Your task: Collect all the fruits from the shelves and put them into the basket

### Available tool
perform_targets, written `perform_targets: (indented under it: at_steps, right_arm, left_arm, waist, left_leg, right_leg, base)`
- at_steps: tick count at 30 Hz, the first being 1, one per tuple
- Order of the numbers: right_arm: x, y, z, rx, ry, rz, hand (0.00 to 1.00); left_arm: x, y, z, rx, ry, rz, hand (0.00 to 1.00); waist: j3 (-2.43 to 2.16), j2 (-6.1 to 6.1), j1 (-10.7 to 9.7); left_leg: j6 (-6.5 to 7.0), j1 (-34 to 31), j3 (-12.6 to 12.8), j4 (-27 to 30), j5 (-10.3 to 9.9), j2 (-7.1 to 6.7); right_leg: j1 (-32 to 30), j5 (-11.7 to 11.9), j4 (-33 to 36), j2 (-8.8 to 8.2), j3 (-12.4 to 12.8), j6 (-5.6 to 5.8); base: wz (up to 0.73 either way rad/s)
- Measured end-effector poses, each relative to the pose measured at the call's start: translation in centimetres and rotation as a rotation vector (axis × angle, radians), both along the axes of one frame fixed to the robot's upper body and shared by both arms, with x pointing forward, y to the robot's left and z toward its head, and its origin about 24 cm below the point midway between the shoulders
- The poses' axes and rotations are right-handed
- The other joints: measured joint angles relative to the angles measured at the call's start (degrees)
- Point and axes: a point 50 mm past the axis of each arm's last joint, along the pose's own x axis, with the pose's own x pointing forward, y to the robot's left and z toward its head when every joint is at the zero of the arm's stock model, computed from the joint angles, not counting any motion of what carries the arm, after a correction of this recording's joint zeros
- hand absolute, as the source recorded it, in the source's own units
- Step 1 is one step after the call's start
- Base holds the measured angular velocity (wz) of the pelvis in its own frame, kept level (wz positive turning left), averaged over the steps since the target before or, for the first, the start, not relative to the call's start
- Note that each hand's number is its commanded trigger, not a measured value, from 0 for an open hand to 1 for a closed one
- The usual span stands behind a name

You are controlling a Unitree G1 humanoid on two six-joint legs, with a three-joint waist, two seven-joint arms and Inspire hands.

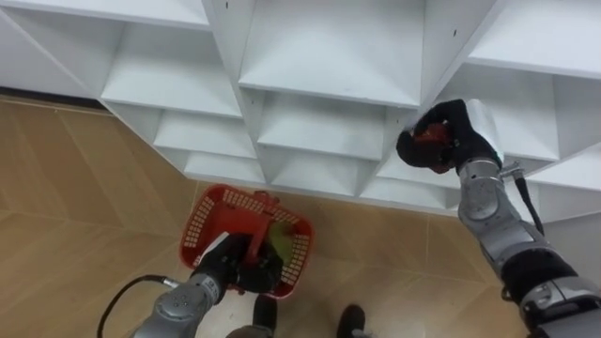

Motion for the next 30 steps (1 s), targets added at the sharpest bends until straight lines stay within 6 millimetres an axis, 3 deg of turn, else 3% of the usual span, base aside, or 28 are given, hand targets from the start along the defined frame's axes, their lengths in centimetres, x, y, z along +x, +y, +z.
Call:
perform_targets:
  at_steps: [8, 15, 21, 24, 30]
  right_arm:
    - [-0.9, 1.1, -0.2, 0.122, -0.032, 0.012, 1.0]
    - [-3.5, 3.0, -2.3, 0.305, 0.019, 0.061, 1.0]
    - [-5.5, 7.9, -4.0, 0.458, 0.117, 0.218, 1.0]
    - [-5.9, 9.2, -4.4, 0.497, 0.148, 0.27, 1.0]
    - [-6.3, 10.0, -4.6, 0.529, 0.163, 0.307, 1.0]
  left_arm:
    - [0.2, -0.6, 0.2, -0.008, -0.027, 0.013, 1.0]
    - [0.2, -1.9, 0.6, -0.057, -0.065, 0.005, 1.0]
    - [-0.1, -2.5, 1.0, -0.122, -0.103, 0.022, 1.0]
    - [-0.5, -3.2, 0.8, -0.141, -0.092, 0.016, 1.0]
    - [-0.6, -4.2, 1.2, -0.184, -0.113, 0.007, 1.0]
  waist:
    - [-0.31, 0.55, -0.3]
    - [-1.85, 3.11, -0.8]
    - [-1.8, 3.6, -1.7]
    - [-1.74, 3.74, -1.8]
    - [-1.47, 4.25, -2.1]
  left_leg:
    - [-0.03, -0.1, 0.4, -0.2, 0.0, 0.17]
    - [-0.16, 0.4, 0.4, -0.3, 0.0, 0.47]
    - [-0.62, 1.3, 0.3, -1.3, 0.5, 0.68]
    - [-0.63, 1.3, 0.3, -1.3, 0.5, 0.68]
    - [-0.62, 0.8, 0.2, -1.5, 0.5, 0.68]
  right_leg:
    - [-0.3, 0.1, -0.2, 0.13, -0.2, -0.12]
    - [0.2, 0.2, -0.5, 0.31, 0.1, -0.26]
    - [0.8, 0.4, -1.0, 0.83, 0.3, -0.6]
    - [0.8, 0.5, -1.1, 0.86, 0.0, -0.61]
    - [0.7, 0.6, -1.8, 0.89, -0.2, -0.54]
  base:
    - [-0.03]
    - [-0.01]
    - [-0.01]
    - [0.0]
    - [0.0]
